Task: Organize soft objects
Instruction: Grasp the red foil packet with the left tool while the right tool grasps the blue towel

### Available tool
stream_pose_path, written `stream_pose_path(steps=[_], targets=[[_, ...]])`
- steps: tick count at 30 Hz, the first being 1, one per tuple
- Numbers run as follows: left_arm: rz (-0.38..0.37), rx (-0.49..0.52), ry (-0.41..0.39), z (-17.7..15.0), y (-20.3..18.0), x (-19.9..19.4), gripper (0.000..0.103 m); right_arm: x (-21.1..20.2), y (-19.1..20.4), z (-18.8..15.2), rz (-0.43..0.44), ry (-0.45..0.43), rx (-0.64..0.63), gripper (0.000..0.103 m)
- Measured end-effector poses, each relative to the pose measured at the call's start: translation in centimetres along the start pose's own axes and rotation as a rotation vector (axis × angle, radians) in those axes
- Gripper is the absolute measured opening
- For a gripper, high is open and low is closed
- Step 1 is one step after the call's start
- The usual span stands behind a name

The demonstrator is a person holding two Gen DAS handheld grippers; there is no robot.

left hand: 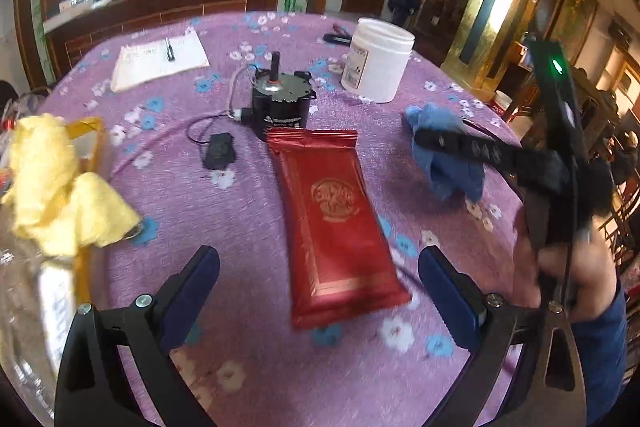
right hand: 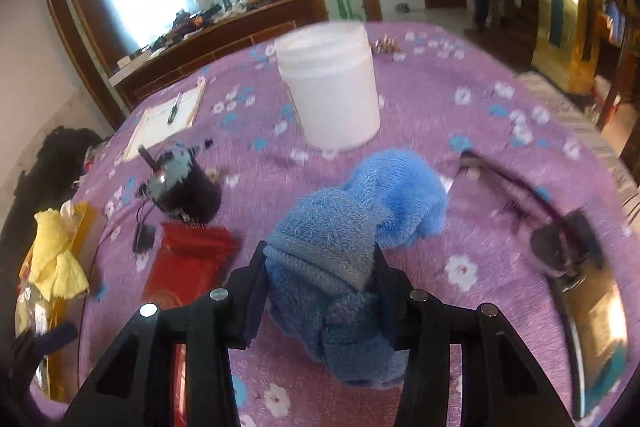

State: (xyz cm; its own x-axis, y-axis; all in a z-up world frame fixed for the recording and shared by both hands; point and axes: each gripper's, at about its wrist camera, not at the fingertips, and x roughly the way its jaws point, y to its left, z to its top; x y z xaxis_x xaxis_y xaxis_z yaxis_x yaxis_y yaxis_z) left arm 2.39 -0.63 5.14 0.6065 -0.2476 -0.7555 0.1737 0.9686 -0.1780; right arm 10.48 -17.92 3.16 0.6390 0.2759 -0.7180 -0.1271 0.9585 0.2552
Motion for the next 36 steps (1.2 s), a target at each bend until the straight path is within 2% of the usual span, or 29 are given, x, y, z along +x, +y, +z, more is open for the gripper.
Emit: stream_pose_path(steps=[4,8,10,12,13,14,17,27,31,36], targets=[[0.044,-0.023,0.040,1.5,-1.1,3.3,0.099,1.1,-0.5,-0.5,-0.002,0.051,0.020,0.049],[0.081,-0.017,0.072,2.1,-2.5,5.9,0.099,1.5,-0.2,-0.5,-0.015,0.060,0.006,0.050],[0.145,0.013,0.066,2.2,-3.2,6.7,0.099,1.5,0.0,-0.6,-0.024,0.067,-0.007,0.050],[0.187,0.046,0.048,2.1,-3.6,7.1,0.092,1.4,0.0,-0.7,-0.027,0.070,-0.016,0.051],[0.204,0.052,0.053,1.9,-3.4,7.4,0.078,1.5,0.2,-0.7,-0.029,0.072,-0.022,0.051],[0.205,0.045,0.065,1.9,-3.0,7.7,0.071,1.6,0.2,-0.7,-0.031,0.075,-0.027,0.051],[0.158,0.022,0.061,1.8,-2.0,7.5,0.066,1.7,0.9,-1.0,-0.053,0.077,-0.072,0.052],[0.126,0.070,0.042,1.1,-1.8,6.7,0.063,2.6,1.8,-1.8,-0.135,0.109,-0.151,0.058],[0.130,0.096,0.034,0.3,-1.9,5.9,0.061,2.3,1.9,-1.9,-0.119,0.122,-0.159,0.067],[0.088,0.076,0.019,-0.4,-0.9,4.7,0.059,1.9,1.9,-2.1,-0.107,0.125,-0.151,0.069]])
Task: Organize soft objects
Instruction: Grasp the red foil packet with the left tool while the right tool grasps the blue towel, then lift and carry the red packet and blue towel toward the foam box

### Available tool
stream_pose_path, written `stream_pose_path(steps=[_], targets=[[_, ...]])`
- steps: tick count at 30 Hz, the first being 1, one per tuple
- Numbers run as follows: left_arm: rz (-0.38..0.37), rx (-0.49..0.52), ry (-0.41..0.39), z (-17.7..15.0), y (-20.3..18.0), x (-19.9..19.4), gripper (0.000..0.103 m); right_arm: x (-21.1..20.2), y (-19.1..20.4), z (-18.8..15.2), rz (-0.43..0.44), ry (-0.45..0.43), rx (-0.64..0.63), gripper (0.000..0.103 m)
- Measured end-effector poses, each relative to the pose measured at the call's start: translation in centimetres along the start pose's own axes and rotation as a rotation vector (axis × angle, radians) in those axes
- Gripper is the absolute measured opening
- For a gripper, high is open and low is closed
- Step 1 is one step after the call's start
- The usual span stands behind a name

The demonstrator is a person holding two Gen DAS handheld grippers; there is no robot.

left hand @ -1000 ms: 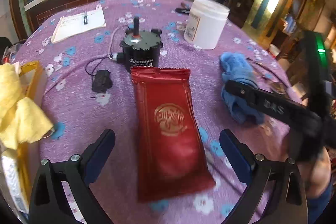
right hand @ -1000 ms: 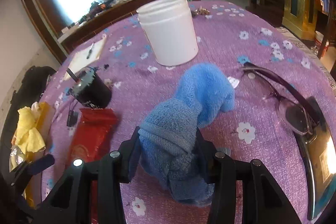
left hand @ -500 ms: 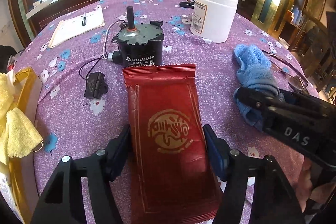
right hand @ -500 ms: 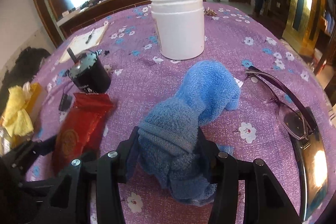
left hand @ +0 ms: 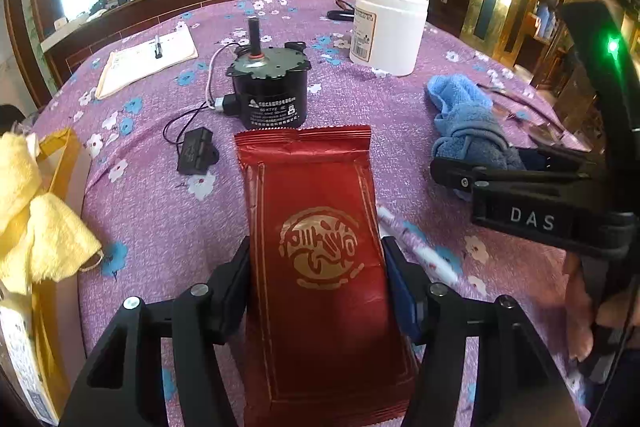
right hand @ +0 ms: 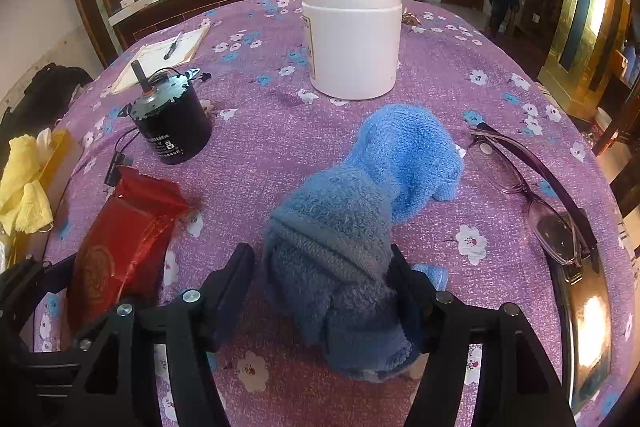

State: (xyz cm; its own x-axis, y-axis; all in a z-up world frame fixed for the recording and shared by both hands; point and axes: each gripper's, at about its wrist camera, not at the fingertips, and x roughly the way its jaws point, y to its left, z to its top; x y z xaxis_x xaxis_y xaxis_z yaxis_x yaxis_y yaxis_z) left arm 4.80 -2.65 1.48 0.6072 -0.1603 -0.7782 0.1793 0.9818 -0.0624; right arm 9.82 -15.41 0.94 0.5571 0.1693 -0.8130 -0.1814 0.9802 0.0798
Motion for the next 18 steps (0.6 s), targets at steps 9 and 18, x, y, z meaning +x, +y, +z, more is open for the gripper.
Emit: stream_pose_path(steps=[9,18], targets=[[-0.041,-0.056,-0.025,0.3,1.2,-0.3,0.058,-2.7,1.6,-0.1,0.081,-0.122,-0.056,0.045],[0.049,-0.053,-0.111,0.5,1.4,-1.8,0.058,-3.1,3.5,-0.5,0.120,-0.161,-0.121,0.045]])
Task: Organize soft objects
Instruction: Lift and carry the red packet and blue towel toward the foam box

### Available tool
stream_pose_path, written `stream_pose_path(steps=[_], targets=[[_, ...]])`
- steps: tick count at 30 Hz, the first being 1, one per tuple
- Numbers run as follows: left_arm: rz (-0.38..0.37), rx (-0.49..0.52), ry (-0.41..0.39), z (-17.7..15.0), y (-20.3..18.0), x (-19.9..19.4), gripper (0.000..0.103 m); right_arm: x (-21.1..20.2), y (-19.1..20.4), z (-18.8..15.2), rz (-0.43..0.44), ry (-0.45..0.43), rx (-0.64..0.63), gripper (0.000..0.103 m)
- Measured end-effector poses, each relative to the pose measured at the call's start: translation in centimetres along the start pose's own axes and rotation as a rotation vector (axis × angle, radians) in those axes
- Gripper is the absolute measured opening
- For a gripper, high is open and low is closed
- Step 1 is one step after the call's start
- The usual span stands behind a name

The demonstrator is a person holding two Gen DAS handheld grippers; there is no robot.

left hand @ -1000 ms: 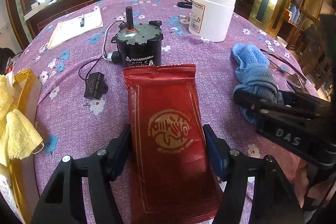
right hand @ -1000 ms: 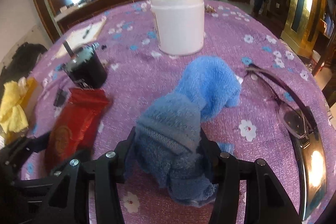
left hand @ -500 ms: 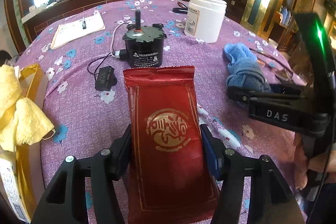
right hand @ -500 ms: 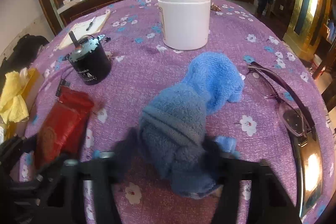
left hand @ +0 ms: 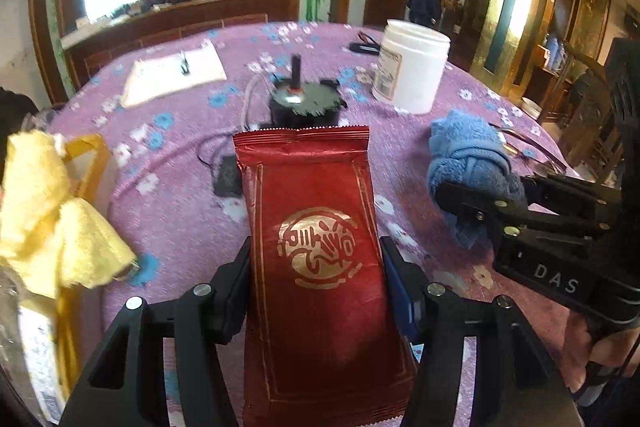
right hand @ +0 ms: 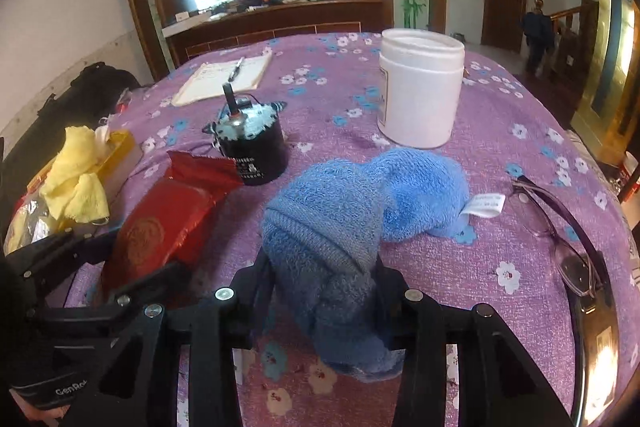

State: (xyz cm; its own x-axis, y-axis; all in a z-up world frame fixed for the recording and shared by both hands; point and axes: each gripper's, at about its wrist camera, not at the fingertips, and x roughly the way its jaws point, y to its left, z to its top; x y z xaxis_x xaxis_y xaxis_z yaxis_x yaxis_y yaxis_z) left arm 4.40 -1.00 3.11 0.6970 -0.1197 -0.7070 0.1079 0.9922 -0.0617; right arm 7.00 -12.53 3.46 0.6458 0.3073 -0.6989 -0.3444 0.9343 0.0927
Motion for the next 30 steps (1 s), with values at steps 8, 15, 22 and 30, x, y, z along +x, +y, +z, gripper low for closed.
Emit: stream_pose_path(steps=[8,15,22,30], targets=[[0.060,-0.005,-0.072,0.4,0.5,-1.0,0.058,-1.8,0.7,0.2,0.041,-0.109,-0.023,0.045],[0.115,0.016,-0.152,0.4,0.5,-2.5,0.058,-2.5,1.7,0.4,0.057,-0.155,-0.057,0.045],[0.140,0.011,-0.181,0.4,0.8,-3.1,0.058,-2.9,2.2,0.3,0.063,-0.182,-0.077,0.045],[0.158,0.026,-0.192,0.3,0.5,-3.2,0.058,-3.3,2.3,0.2,0.065,-0.204,-0.084,0.045]])
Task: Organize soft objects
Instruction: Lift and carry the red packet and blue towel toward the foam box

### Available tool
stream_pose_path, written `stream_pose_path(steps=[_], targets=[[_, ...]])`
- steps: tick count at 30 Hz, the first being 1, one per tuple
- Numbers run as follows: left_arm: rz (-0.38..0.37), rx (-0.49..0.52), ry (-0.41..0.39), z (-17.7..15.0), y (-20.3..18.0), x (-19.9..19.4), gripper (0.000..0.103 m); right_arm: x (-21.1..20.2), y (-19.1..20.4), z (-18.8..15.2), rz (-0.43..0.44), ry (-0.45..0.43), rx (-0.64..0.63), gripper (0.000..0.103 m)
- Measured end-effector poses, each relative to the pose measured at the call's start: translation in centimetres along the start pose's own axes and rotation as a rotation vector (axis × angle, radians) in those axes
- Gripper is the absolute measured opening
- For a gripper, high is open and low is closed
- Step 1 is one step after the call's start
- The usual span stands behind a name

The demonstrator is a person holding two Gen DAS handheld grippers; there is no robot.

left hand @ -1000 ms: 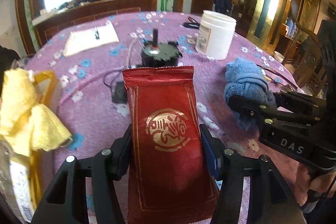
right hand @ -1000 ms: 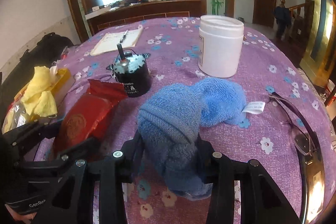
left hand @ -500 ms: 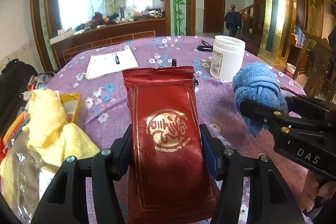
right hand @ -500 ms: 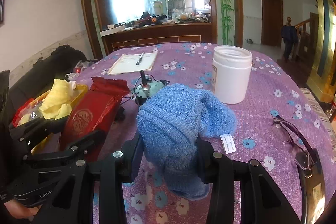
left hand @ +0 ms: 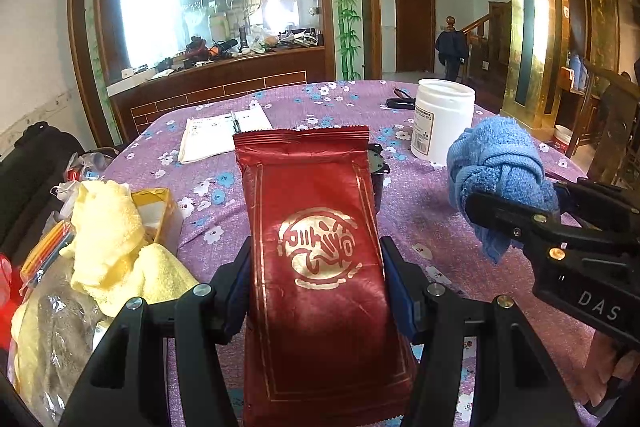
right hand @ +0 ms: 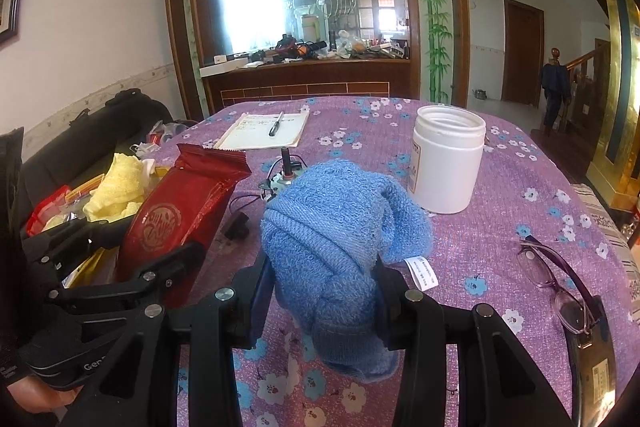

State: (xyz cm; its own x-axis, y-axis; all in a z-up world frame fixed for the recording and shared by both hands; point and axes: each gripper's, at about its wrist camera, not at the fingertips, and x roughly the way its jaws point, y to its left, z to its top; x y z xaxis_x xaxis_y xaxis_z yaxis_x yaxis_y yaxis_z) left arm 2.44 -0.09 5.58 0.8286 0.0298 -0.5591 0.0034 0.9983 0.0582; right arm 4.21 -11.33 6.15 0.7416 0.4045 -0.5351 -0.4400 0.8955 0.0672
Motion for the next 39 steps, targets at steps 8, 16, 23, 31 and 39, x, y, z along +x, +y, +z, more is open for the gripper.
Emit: stream_pose_path(steps=[8,16,23,31,39], targets=[[0.015,0.004,-0.012,-0.1,-0.1,-0.2,0.058,-0.3,0.1,0.0,0.005,-0.015,-0.012,0.045],[0.035,0.012,-0.035,-0.1,-0.2,-0.9,0.058,-0.8,0.3,0.1,0.009,-0.041,-0.022,0.045],[0.052,0.017,-0.056,-0.3,-0.2,-2.0,0.058,-1.2,0.6,0.1,0.012,-0.060,-0.034,0.045],[0.064,0.014,-0.065,-0.9,0.2,-3.5,0.058,-1.4,0.8,0.1,0.019,-0.071,-0.043,0.045],[0.070,0.005,-0.091,-1.3,1.3,-6.1,0.058,-1.0,0.9,0.4,0.020,-0.066,-0.036,0.045]])
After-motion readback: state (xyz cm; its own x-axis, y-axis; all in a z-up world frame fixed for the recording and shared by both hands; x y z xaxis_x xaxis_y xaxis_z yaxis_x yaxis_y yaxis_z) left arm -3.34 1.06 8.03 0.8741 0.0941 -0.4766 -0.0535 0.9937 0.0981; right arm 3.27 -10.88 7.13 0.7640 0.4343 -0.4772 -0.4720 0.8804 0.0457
